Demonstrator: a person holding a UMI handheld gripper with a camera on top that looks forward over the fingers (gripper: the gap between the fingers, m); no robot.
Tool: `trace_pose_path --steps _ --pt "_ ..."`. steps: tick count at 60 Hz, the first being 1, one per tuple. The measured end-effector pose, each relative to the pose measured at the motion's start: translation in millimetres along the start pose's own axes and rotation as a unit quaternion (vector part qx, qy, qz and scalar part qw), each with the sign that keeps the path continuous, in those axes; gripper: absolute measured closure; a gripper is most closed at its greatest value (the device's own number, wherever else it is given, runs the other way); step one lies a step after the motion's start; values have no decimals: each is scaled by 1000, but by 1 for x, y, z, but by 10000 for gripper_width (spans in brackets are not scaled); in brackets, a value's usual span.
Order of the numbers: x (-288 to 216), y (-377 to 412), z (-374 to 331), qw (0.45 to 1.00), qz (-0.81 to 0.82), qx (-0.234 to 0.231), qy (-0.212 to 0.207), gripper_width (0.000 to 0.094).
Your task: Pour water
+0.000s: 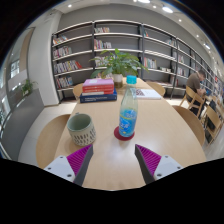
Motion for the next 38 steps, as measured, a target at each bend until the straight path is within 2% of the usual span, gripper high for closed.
trace_pose_path --steps 15,38 --pt "-54 16 -76 999 -7 -15 -47 87" --pt "-92 21 -127 995 -1 -9 -97 93"
Point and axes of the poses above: the point between the fingertips, and its own axes, seen from behind it with the camera up: y to the left, x down, z forward, the way the camera looks, the point moved 1 cm from there along -z, backward, against the way the camera looks, and after that the axes turned 12 degrees about x, right-handed, at the moved point
